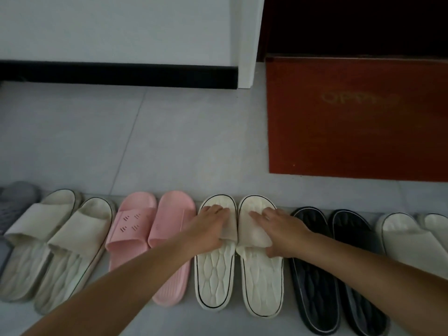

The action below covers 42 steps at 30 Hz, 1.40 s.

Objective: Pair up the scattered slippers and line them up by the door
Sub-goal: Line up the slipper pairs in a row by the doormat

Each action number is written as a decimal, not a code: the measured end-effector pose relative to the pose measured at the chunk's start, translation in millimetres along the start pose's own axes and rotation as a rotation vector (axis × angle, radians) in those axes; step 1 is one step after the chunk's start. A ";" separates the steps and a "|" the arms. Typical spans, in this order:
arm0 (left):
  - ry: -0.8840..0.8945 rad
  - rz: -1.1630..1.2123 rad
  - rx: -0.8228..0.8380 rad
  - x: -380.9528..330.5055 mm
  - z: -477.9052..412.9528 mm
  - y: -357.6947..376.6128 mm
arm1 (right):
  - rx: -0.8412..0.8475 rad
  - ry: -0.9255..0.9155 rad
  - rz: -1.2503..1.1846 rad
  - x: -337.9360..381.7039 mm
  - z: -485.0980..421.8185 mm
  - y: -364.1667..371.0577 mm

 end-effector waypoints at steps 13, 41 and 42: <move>-0.069 0.152 -0.048 -4.5 25.4 -0.2 | -0.107 -0.089 -0.131 -4.9 9.0 15.7; -0.014 0.013 -0.020 206.9 104.0 -57.8 | 0.052 0.118 -0.059 164.7 -91.1 -50.5; 0.017 0.004 -0.021 207.9 102.2 -56.2 | 0.052 0.145 -0.070 165.8 -88.0 -47.4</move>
Point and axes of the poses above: each hand's wrist, its own z-axis away from the middle knuckle, its own y-axis out of the palm, x = y × z, the point moved 6 cm from there along -z, towards the middle knuckle, and after that the axes turned 11 degrees about z, right-handed, at the moved point
